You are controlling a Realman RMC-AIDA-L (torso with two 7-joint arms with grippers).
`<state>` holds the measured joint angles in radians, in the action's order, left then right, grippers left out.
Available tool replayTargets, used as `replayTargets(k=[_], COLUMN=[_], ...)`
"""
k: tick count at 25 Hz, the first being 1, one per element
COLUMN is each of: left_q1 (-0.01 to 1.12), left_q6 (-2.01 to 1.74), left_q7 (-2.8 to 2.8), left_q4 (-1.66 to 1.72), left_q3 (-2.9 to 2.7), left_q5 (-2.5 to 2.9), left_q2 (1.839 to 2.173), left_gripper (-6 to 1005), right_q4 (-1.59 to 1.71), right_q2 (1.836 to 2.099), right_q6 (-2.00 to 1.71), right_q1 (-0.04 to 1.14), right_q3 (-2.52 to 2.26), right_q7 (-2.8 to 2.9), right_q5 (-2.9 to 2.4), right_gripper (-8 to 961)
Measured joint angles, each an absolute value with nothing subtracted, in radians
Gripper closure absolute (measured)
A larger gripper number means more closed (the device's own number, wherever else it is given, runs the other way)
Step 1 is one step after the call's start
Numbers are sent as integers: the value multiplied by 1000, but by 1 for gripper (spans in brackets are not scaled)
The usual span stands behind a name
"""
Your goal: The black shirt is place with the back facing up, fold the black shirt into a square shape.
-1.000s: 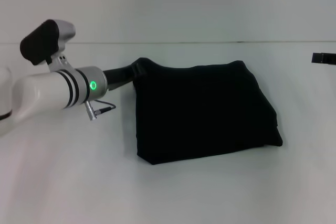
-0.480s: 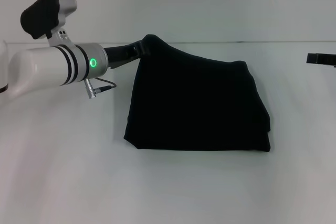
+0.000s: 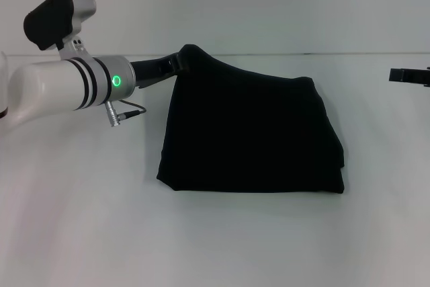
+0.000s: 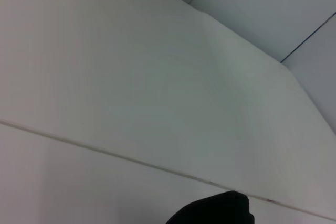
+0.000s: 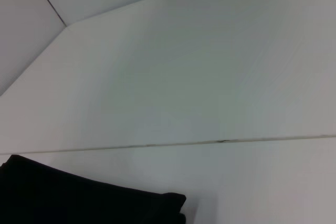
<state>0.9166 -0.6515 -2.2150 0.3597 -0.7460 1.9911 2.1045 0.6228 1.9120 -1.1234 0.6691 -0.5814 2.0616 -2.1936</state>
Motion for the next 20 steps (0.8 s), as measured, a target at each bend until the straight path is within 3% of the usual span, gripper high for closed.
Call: replayTargets(k=[6, 14, 20], left_q1=[890, 733, 624], left_q6=[-635, -830, -1207], left_q7=[-2196, -2173, -2007], left_q4=[389, 625, 817], left_q3=[-743, -736, -709], left_q5=[1990, 1974, 1937], left_q2=[2109, 2122, 2160], left_gripper=[954, 543, 443], right_q4=[623, 631, 636], right_q2=[1913, 1904, 1902], right_q6=[-1123, -1133, -1188], right_q1=[669, 667, 670], right_q3=[-584, -578, -573], right_q7=[2060, 2027, 1957], right_q5=[-2194, -2187, -2120], right_gripper=[318, 318, 319])
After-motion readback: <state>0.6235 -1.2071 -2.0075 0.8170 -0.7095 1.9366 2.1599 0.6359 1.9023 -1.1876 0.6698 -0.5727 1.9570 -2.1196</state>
